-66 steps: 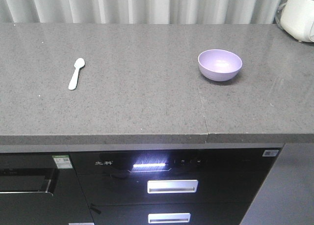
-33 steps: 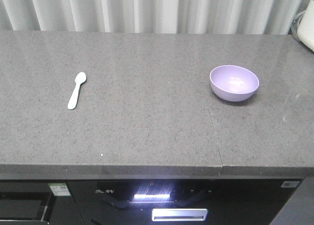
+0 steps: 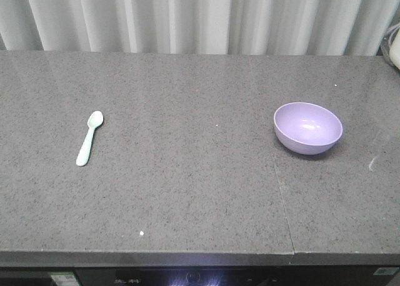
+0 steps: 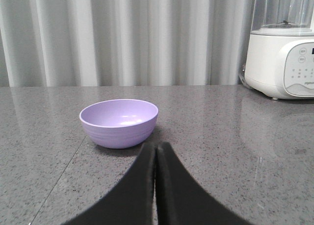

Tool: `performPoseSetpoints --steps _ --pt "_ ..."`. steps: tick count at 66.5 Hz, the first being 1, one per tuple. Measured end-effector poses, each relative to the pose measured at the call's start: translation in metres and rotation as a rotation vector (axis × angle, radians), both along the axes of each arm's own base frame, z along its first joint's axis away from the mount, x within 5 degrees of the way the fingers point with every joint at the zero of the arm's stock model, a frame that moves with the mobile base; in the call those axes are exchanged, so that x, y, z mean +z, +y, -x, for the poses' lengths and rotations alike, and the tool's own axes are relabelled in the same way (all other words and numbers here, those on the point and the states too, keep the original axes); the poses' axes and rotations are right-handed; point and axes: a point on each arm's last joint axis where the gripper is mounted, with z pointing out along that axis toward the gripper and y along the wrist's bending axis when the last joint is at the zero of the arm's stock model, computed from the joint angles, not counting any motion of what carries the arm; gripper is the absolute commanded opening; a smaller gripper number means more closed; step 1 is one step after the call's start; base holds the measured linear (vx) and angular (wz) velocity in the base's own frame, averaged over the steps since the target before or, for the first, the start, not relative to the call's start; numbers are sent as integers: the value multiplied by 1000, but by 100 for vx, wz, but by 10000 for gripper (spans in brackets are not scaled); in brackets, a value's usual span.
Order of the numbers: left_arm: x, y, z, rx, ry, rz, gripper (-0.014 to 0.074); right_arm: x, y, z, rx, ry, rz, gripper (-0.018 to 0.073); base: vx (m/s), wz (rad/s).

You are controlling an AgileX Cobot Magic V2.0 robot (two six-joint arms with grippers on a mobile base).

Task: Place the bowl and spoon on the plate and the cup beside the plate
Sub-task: 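Approach the counter edge and stop facing the spoon and bowl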

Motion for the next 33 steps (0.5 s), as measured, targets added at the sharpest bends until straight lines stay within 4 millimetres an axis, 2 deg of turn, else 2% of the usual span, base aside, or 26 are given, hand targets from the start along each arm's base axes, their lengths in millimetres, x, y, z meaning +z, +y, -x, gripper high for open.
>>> performPoseSetpoints --steps 33 --pt "0 0 0 0 0 0 -6 0 0 0 0 0 0 -6 7 -3"
